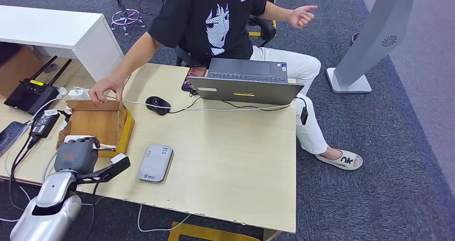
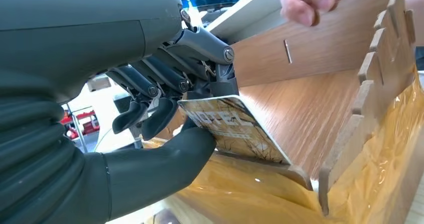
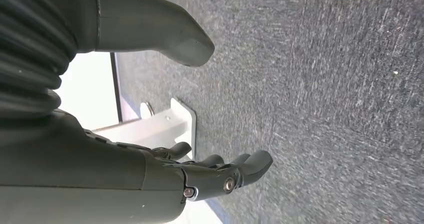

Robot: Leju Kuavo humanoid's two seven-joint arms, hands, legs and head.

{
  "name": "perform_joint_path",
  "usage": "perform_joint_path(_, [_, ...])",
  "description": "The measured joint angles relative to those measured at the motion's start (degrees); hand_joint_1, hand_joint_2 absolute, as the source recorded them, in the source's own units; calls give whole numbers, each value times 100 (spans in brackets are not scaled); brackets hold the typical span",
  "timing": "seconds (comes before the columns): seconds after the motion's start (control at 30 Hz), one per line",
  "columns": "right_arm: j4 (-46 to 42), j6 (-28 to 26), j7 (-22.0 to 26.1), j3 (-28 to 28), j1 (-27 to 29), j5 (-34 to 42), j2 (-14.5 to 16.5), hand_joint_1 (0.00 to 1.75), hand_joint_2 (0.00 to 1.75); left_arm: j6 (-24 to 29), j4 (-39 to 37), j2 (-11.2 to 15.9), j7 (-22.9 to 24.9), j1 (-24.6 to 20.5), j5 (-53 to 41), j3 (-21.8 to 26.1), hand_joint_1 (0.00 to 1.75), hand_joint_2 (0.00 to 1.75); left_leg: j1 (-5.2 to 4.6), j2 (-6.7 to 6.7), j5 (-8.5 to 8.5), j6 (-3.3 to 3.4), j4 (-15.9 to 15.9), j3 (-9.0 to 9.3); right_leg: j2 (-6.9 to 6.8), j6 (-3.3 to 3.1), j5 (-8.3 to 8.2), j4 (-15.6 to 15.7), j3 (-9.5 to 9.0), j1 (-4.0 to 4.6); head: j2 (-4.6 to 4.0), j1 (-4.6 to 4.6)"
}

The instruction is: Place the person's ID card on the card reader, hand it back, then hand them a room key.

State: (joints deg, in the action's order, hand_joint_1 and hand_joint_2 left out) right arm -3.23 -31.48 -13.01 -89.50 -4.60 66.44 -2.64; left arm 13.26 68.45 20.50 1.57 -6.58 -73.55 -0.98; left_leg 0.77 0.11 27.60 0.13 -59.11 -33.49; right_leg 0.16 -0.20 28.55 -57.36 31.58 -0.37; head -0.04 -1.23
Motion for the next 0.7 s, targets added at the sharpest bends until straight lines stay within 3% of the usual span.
perform_joint_path(0.27, [0, -6, -29, 0, 1, -73, 0, 0, 175, 33, -66, -32, 0, 0, -20, -10, 147, 175, 0, -2, 0, 0, 0, 2, -1, 0, 0, 0, -3, 0, 0, 1])
perform_joint_path(0.37, [0, -7, -44, 0, 1, -105, 0, 0, 175, 98, -79, -35, 0, 2, -46, -11, 152, 175, 0, -2, 0, 0, 0, 2, -1, 0, 0, 0, -3, 0, 0, 1])
perform_joint_path(0.5, [0, -17, -56, 0, 2, -108, 0, 0, 175, 238, -91, -48, -11, 7, -61, -11, 173, 175, 0, -2, 0, 0, 0, 1, -1, 0, 0, 0, -3, 0, 0, 1])
perform_joint_path(0.7, [0, -80, -22, 0, 4, -108, 0, 0, 175, 628, 172, -66, -271, -5, 571, 40, 175, 175, 1, -1, 0, 0, 0, 1, 0, 0, 0, 0, -1, 0, 0, 1])
